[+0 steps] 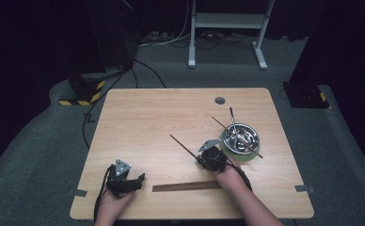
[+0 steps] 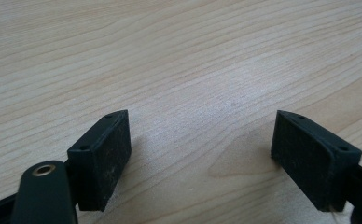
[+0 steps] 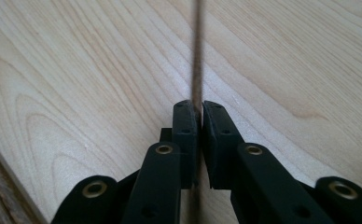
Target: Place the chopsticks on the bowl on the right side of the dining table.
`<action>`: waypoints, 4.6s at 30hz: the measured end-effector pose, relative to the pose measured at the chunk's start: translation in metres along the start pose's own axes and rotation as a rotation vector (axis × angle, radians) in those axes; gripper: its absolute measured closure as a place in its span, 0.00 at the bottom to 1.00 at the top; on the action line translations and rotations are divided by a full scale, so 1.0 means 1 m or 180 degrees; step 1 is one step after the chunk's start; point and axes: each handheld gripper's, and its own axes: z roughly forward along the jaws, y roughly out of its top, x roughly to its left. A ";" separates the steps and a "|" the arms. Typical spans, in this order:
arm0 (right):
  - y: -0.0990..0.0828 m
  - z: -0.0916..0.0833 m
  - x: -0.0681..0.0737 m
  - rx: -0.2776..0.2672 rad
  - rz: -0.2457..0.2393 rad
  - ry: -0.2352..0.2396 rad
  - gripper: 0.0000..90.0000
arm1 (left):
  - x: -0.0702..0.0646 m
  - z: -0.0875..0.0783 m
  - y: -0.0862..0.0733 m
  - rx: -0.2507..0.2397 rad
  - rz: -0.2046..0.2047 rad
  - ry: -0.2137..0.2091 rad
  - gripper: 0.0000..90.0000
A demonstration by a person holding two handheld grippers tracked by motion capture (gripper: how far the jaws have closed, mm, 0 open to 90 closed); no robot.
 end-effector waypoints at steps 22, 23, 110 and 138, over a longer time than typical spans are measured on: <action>-0.009 -0.072 -0.026 -0.0320 0.0071 -0.0366 0.94 | 0.000 -0.001 0.000 0.0021 0.0028 0.0007 0.23; -0.011 -0.077 -0.030 -0.0342 0.0108 -0.0400 0.94 | 0.000 -0.001 0.000 0.0021 0.0028 0.0008 0.23; -0.035 -0.073 -0.092 -0.0107 0.0173 -0.0591 0.86 | 0.000 -0.001 0.000 0.0013 0.0039 0.0008 0.23; -0.106 -0.108 -0.027 -0.0878 0.0783 -0.1162 0.99 | 0.000 -0.001 0.000 -0.0037 -0.0009 0.0044 0.25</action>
